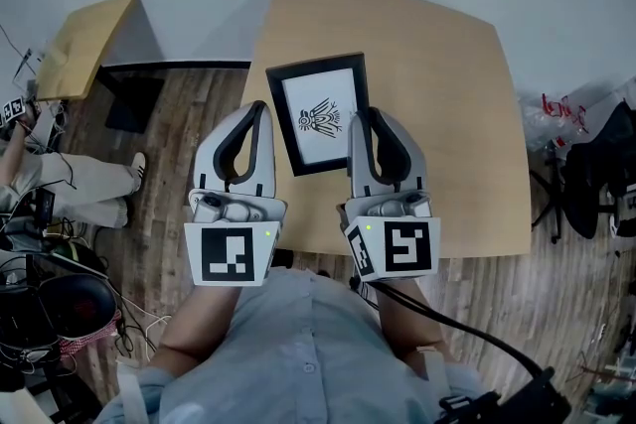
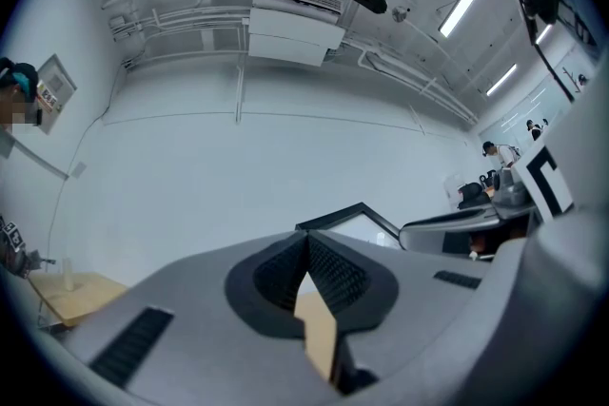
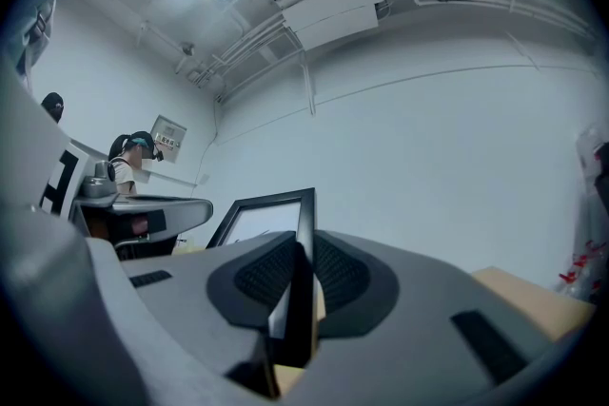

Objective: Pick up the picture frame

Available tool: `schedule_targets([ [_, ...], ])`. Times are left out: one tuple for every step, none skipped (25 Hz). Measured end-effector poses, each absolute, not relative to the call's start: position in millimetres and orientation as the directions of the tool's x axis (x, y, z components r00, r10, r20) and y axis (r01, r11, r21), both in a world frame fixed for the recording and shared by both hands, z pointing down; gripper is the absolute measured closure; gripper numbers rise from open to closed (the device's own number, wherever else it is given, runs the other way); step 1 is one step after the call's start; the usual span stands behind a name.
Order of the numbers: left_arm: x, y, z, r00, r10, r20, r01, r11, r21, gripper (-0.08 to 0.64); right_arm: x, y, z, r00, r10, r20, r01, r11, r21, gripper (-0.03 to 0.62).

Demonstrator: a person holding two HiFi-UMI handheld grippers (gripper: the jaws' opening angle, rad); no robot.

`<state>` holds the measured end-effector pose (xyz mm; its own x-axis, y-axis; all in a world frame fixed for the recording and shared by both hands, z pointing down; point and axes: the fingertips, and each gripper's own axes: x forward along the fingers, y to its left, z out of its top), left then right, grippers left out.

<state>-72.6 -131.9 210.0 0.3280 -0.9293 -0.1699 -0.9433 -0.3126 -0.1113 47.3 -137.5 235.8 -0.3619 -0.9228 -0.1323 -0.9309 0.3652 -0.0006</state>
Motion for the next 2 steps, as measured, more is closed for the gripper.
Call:
schedule_targets([
  [-72.3, -132.1, 210.0, 0.329, -0.929, -0.171, -0.943, -0.313, -0.111, 0.558, 47.5, -137.7, 236.0, -0.362, -0.923, -0.132, -0.931, 0.365, -0.001, 0.535],
  [-71.9, -132.2, 210.1, 0.329, -0.929, -0.171, -0.943, -0.314, -0.111, 0.560, 47.6, -138.0, 236.2, -0.362, -0.923, -0.132, -0.931, 0.365, -0.001, 0.535],
])
